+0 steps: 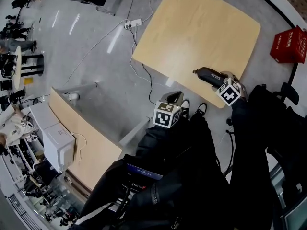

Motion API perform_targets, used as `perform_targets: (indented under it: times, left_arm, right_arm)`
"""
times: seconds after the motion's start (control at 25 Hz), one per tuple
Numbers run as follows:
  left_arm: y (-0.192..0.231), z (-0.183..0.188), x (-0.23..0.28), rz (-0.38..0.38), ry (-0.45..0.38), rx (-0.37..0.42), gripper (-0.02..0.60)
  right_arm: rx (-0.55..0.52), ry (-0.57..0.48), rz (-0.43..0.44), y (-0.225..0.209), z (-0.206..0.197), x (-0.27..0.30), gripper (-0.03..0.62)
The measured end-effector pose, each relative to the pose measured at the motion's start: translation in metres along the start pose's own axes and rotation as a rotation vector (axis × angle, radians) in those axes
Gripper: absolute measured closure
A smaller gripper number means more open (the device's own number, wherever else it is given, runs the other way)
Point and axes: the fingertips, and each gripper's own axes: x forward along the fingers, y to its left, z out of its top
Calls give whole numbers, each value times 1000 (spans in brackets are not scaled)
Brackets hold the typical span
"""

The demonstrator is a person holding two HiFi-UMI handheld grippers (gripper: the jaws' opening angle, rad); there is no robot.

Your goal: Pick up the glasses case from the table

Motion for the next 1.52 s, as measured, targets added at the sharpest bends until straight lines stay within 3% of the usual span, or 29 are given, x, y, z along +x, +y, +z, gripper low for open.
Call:
perform_targets:
  times: [0.16, 0.36, 0.56, 0.88, 1.52]
  left_arm:
    - [-7, 6, -7, -11, -25, 17, 583]
    - [-16, 25, -19, -17, -74, 51, 583]
    - [-38, 63, -41, -45, -177, 78, 583]
    - [-78, 137, -87, -94, -358, 164, 583]
    - [-152, 238, -196, -149, -688, 302, 583]
  right_arm:
    - [139, -155, -70, -1, 16, -37, 241]
    - [238, -366, -176, 4, 34, -100, 241]
    - [357, -572, -266, 13, 48, -172, 241]
    - [378, -806, -418, 26, 84, -283, 241]
    - [363, -1062, -574, 50, 102, -421, 241]
